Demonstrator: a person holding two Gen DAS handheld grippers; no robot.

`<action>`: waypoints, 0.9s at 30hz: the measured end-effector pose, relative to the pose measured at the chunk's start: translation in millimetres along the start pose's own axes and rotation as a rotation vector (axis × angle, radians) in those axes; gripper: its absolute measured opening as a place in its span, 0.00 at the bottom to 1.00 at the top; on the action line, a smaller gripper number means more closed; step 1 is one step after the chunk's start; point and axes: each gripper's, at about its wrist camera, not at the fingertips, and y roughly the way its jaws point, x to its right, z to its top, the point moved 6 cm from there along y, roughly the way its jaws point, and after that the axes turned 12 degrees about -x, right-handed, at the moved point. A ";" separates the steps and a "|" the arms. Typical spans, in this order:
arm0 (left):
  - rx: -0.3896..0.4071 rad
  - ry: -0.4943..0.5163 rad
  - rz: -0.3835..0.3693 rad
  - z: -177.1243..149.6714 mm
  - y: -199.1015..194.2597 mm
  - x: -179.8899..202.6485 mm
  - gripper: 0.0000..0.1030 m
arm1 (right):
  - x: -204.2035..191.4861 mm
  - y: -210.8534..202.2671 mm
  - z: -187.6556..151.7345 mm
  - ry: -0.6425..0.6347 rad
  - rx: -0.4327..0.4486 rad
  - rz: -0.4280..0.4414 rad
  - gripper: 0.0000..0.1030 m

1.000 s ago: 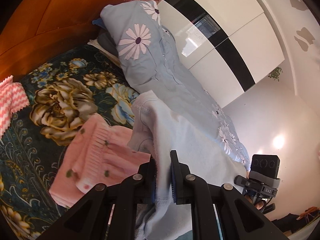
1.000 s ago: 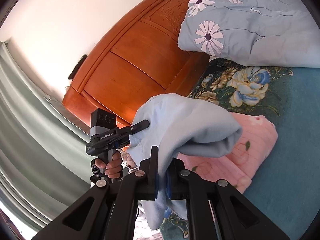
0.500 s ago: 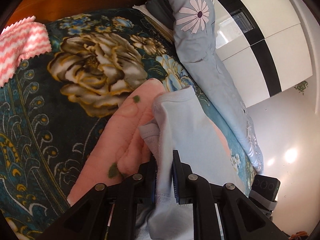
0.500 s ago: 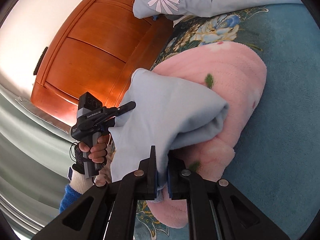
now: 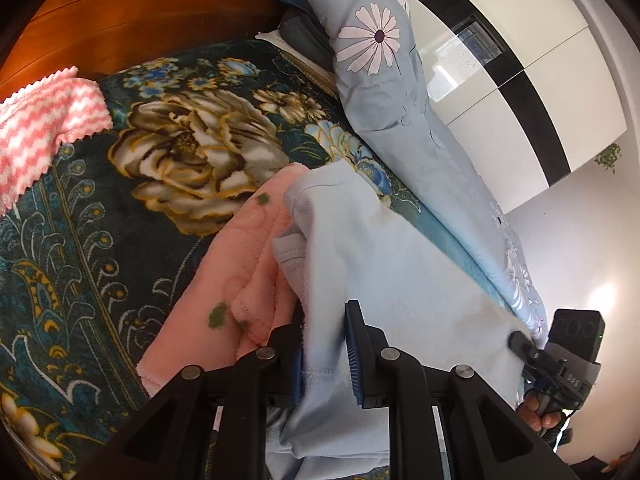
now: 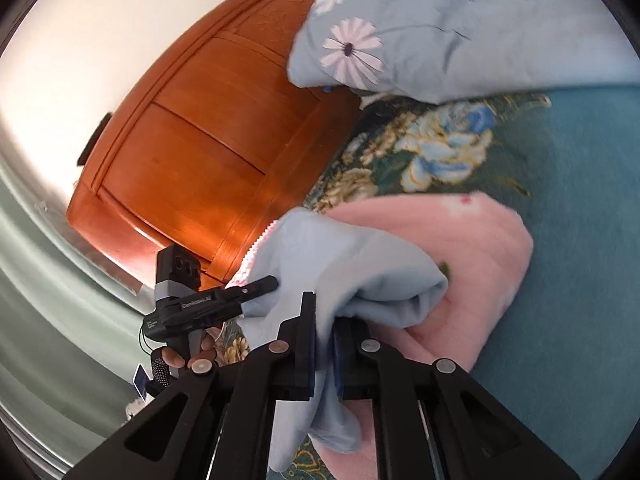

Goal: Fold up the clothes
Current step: 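Carry the folded shirt with both grippers over the rolled pink blanket, then lower the shirt onto the pink blanket and open both grippers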

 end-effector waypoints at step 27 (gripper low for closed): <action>0.096 0.046 0.244 -24.8 -49.8 24.1 0.32 | 40.5 -49.3 -38.2 0.086 -0.016 -0.268 0.33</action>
